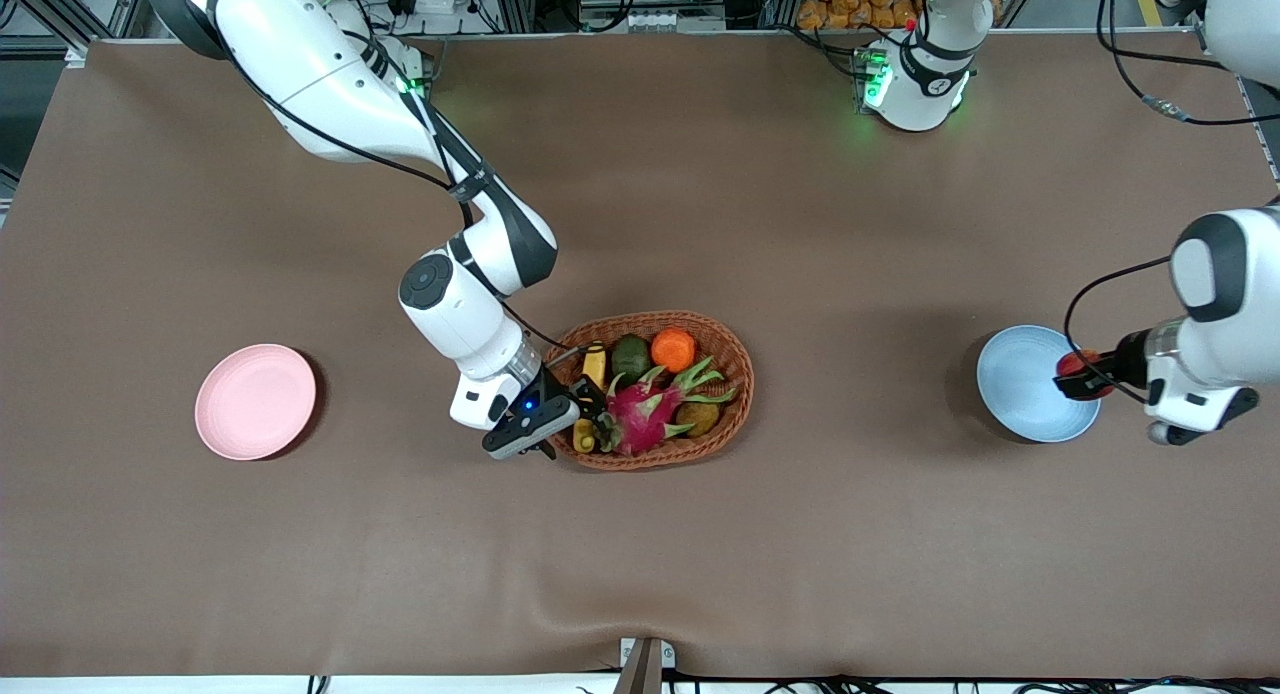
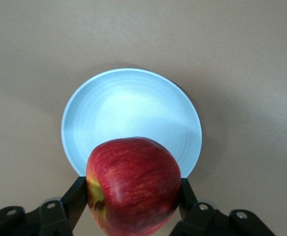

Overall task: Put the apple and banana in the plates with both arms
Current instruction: 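Lower the apple onto the blue plate and open the left gripper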

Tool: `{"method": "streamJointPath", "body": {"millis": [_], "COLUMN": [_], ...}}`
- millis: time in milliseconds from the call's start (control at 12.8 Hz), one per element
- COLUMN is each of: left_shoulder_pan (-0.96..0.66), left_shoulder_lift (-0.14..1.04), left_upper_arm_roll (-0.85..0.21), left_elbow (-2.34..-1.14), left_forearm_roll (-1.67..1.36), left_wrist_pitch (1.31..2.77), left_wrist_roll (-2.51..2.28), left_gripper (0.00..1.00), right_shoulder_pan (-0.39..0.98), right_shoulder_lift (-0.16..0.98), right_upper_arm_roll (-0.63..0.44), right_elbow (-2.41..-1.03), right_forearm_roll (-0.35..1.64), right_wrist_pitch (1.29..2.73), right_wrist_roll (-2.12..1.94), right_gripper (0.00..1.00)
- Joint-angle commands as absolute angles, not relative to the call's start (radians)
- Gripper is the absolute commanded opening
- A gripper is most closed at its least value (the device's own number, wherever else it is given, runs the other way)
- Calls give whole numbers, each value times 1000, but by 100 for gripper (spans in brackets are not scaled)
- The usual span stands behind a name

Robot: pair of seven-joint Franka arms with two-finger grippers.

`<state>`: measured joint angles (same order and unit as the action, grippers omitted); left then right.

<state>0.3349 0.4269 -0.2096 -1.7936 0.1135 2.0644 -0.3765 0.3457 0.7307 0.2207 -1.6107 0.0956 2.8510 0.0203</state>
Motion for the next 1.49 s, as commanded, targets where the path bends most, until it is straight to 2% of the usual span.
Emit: {"method": "streamJointPath", "body": {"millis": [0,391,470,548,626,704,861,939,1017,1174,1409], "left_shoulder_pan": [373,373,365,365,362,361,364,362,368,368,373], "left_shoulder_lift": [443,557,566,566,566,561,505,442,351,165,34], "left_upper_arm_roll": [-221,-216,-215,-216,-216,-216,-221,-227,-267,-307,-325], "left_elbow": [-1844,-1825,-1825,-1825,-1825,-1825,-1825,-1824,-1824,-1774,-1662], "left_forearm_roll": [106,211,218,218,218,218,219,219,216,178,66], "left_wrist_pitch": [2135,2226,2230,2229,2229,2229,2215,2174,2075,1869,1694], "left_wrist_roll": [-359,-368,-370,-371,-374,-374,-365,-361,-354,-353,-260], "left_gripper": [0,0,17,50,91,100,100,100,100,100,100], "right_shoulder_pan": [345,356,356,354,354,354,354,356,356,357,359], "right_shoulder_lift": [772,801,805,810,814,818,821,821,821,821,819], "right_upper_arm_roll": [218,216,215,215,215,215,215,215,215,215,215], "right_elbow": [-1556,-1543,-1543,-1543,-1543,-1543,-1543,-1545,-1545,-1545,-1551], "right_forearm_roll": [81,71,64,58,49,49,49,49,49,49,51], "right_wrist_pitch": [2872,2896,2896,2901,2916,2924,2925,2925,2925,2925,2925], "right_wrist_roll": [34,34,34,32,32,32,32,32,32,32,34], "right_gripper": [87,82,80,80,79,79,75,68,61,57,54]}}
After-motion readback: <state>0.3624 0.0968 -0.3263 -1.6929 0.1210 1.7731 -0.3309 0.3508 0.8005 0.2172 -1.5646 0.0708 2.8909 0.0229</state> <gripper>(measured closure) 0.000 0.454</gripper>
